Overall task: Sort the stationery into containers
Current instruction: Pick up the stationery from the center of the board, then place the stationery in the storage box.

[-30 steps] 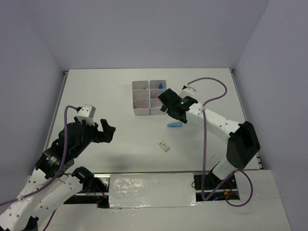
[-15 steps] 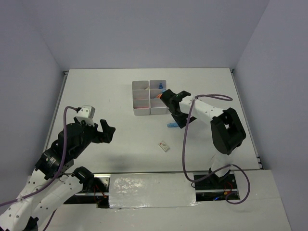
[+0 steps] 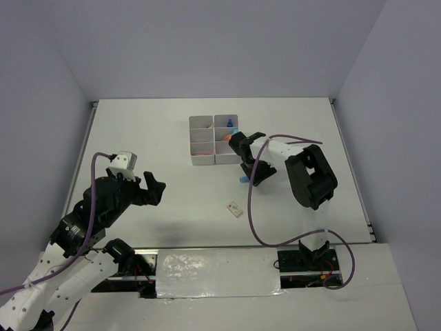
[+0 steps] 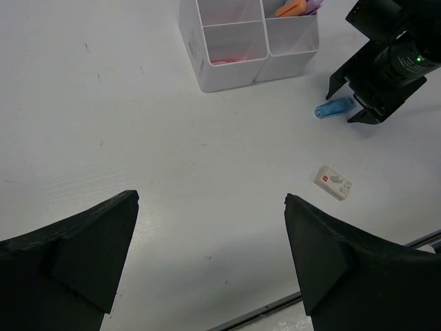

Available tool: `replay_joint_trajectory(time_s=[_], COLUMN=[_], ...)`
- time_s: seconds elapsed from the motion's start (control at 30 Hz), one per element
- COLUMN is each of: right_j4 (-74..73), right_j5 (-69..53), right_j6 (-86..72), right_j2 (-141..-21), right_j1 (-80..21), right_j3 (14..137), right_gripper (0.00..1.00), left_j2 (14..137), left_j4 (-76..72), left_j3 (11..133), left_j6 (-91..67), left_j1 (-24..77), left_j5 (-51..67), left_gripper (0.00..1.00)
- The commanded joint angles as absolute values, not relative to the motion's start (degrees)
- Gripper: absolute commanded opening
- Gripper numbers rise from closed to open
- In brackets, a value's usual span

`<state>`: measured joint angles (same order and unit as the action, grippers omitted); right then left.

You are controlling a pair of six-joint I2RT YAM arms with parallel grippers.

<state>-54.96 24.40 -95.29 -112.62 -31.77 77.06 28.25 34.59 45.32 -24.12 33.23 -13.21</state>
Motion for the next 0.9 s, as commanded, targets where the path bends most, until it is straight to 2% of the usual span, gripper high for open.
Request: replay_joint_trajectory(time_s=[0.0, 0.07, 0.13, 0.17, 0.2, 0.27, 0.33, 0.47, 0.57, 0.67, 0.87], right_j4=[-51.2, -50.8, -49.6, -49.0, -48.2, -48.1, -48.8, -49.8, -53.9, -61.5, -53.0], right_j5=[21.0, 20.7, 20.0, 19.6, 19.3, 19.8, 22.1, 30.6, 36.9, 36.1, 33.7], right_j6=[-95.1, -95.6, -96.2, -96.2, -96.3, -96.6, -95.5, -92.7, -94.4, -103.9, -113.6], right_j2=[-115.1, -114.7, -113.5, -112.1, -111.3, -108.5, -105.1, -100.8, -102.2, -105.6, -109.4], right_j1=[-31.0, -31.4, -31.4, -31.4, -31.4, -31.6, -32.4, -38.4, -44.9, -47.5, -49.0], right_j3=[74.9, 73.4, 70.9, 70.1, 68.5, 67.4, 67.5, 71.9, 79.9, 87.9, 93.3], right_gripper=[0.61, 0.49, 0.31, 0.28, 0.18, 0.04, 0.0, 0.0, 0.0, 0.0, 0.0], left_j2=[27.6, 27.6, 27.5, 27.5, 27.4, 27.3, 27.2, 27.2, 27.3, 27.3, 25.6], left_j4=[32.3, 32.3, 32.4, 32.4, 32.3, 32.3, 32.3, 32.3, 32.3, 32.4, 32.9], left_j3=[45.4, 45.3, 45.3, 45.4, 45.3, 45.3, 45.4, 45.3, 45.3, 45.4, 45.4], left_j6=[-24.1, -24.1, -24.1, -24.2, -24.2, -24.1, -24.2, -24.2, -24.1, -24.3, -25.0], left_j1=[33.6, 33.6, 33.7, 33.7, 33.7, 33.7, 33.7, 33.7, 33.7, 33.7, 33.8], left_j5=[-13.6, -13.6, -13.7, -13.8, -13.8, -13.9, -13.9, -13.7, -13.9, -14.2, -16.4], left_gripper=[0.99, 0.99, 0.99, 0.99, 0.99, 0.99, 0.99, 0.99, 0.99, 0.99, 0.99])
